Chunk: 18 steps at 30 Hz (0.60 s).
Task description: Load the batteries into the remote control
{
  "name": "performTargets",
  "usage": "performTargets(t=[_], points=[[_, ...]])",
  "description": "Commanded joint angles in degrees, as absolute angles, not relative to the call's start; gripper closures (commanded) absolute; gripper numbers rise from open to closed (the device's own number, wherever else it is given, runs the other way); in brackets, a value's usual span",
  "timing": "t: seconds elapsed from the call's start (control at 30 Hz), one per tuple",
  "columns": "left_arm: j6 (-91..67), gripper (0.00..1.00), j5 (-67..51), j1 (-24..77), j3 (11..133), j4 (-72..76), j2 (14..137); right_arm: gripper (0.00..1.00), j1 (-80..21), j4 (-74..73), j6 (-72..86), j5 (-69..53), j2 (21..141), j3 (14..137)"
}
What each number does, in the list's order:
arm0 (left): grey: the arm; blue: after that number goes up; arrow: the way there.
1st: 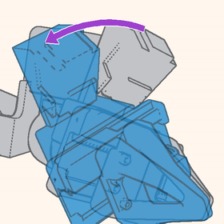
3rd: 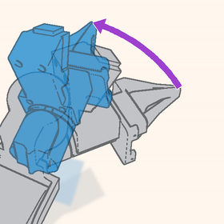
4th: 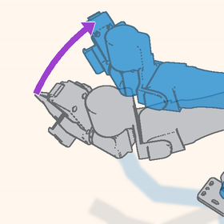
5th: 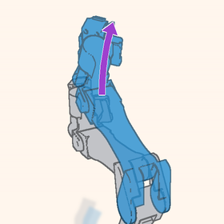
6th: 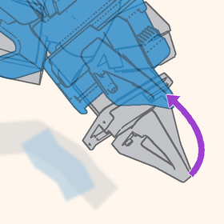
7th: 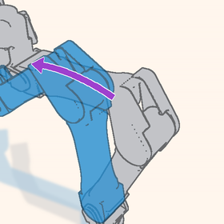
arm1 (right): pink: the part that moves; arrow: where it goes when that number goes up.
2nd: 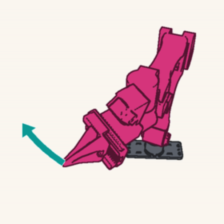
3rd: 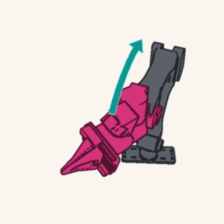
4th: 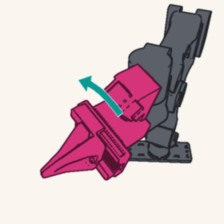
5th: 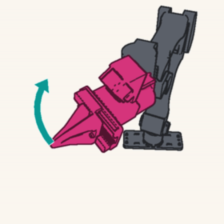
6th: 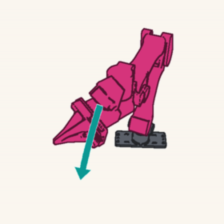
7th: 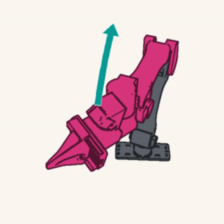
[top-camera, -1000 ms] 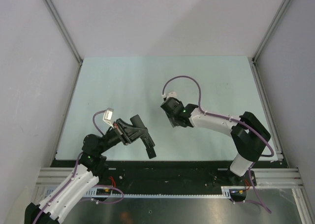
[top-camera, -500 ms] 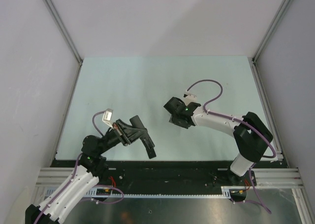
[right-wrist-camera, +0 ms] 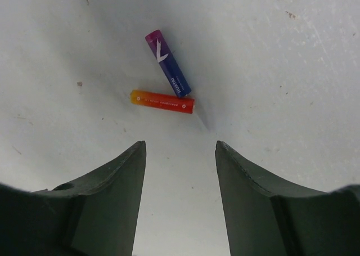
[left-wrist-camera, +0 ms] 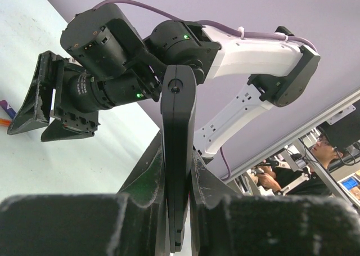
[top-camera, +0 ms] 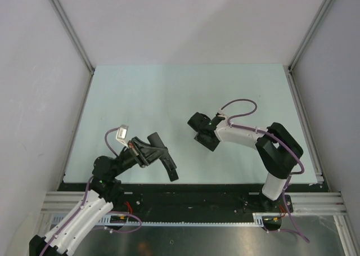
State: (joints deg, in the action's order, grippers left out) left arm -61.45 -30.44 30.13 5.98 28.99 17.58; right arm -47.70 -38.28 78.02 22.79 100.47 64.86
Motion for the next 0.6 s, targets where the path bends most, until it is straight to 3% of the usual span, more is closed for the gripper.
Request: performTargets(t=[0.0, 0.57], points=[[-61.3, 1.00, -30.1, 30.5, 6.3, 30.2, 17.8, 0.41, -46.4, -38.9, 77.2, 24.2, 101.9, 67.0], [-61.3, 1.00, -30.1, 30.5, 5.4, 30.1, 18.5, 0.38, -45.8, -36.3, 73.0, 22.4, 105.6, 70.9]])
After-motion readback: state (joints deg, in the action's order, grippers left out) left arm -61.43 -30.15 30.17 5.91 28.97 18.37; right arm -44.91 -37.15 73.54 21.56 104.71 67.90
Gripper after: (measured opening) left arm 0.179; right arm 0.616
